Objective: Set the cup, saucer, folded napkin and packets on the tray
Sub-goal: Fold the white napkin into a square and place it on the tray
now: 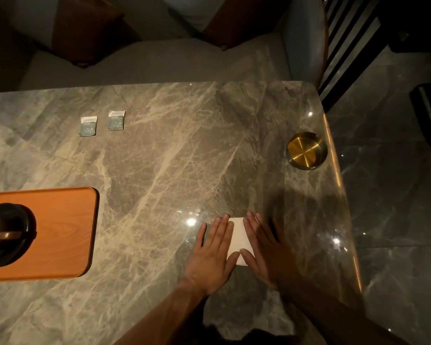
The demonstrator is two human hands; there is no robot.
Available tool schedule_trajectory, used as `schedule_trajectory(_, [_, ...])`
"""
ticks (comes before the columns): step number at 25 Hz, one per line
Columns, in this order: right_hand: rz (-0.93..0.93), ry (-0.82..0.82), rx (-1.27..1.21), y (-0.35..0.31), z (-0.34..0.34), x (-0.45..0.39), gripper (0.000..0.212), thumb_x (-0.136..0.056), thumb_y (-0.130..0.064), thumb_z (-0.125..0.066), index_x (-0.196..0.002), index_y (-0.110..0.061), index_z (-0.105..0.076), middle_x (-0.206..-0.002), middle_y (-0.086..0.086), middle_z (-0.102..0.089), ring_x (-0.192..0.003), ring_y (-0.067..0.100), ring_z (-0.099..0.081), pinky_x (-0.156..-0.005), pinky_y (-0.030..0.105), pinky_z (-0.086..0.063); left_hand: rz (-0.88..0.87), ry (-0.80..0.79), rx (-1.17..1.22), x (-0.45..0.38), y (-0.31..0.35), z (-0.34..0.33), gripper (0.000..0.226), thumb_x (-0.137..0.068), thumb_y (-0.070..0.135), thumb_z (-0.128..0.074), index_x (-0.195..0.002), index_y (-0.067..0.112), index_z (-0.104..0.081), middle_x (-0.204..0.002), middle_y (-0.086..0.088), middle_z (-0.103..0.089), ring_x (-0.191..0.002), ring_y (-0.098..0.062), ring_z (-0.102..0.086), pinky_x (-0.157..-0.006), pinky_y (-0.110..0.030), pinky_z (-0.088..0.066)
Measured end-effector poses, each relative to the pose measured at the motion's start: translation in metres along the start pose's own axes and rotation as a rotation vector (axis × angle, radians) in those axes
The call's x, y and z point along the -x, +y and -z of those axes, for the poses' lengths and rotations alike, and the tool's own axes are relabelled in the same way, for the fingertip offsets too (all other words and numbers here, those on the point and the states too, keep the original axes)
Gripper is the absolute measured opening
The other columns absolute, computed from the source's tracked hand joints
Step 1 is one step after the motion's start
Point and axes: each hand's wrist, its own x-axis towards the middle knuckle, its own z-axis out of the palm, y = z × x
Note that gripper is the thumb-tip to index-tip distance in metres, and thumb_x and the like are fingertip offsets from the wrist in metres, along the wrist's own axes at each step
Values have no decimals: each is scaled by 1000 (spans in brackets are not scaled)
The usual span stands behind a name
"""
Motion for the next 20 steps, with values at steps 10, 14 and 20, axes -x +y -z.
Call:
schedule_trajectory(10, [-13, -13, 15, -9, 16, -3, 75, -96, -51, -42, -155, -10, -21, -162, 6, -25, -150, 22, -18, -117, 50, -26, 21, -84, 14, -4, 2, 7, 68, -101, 55, -9, -154, 17, 11, -162, -2, 21, -149, -19, 19, -120, -49, 4])
schedule_trajectory(14, [-3, -103, 87, -11, 41, -24, 84, -84, -59, -60, -149, -13, -35, -150, 9, -44, -130, 29, -48, -101, 46, -42, 265, -54, 55, 0, 13, 13, 84, -94, 71, -5, -153, 16, 17, -159, -3, 28, -149, -22, 22, -118, -51, 17])
schedule_trajectory(20, [-131, -366, 49, -18, 59, -62, 79, -68, -55, -78, -133, -24, -45, -136, 2, -49, -120, 28, -52, -95, 42, -45, 582, -23, 132, 8, 36, 34, 92, -86, 75, -37, -156, 21, -12, -165, -9, -3, -150, -32, -4, -120, -49, -4])
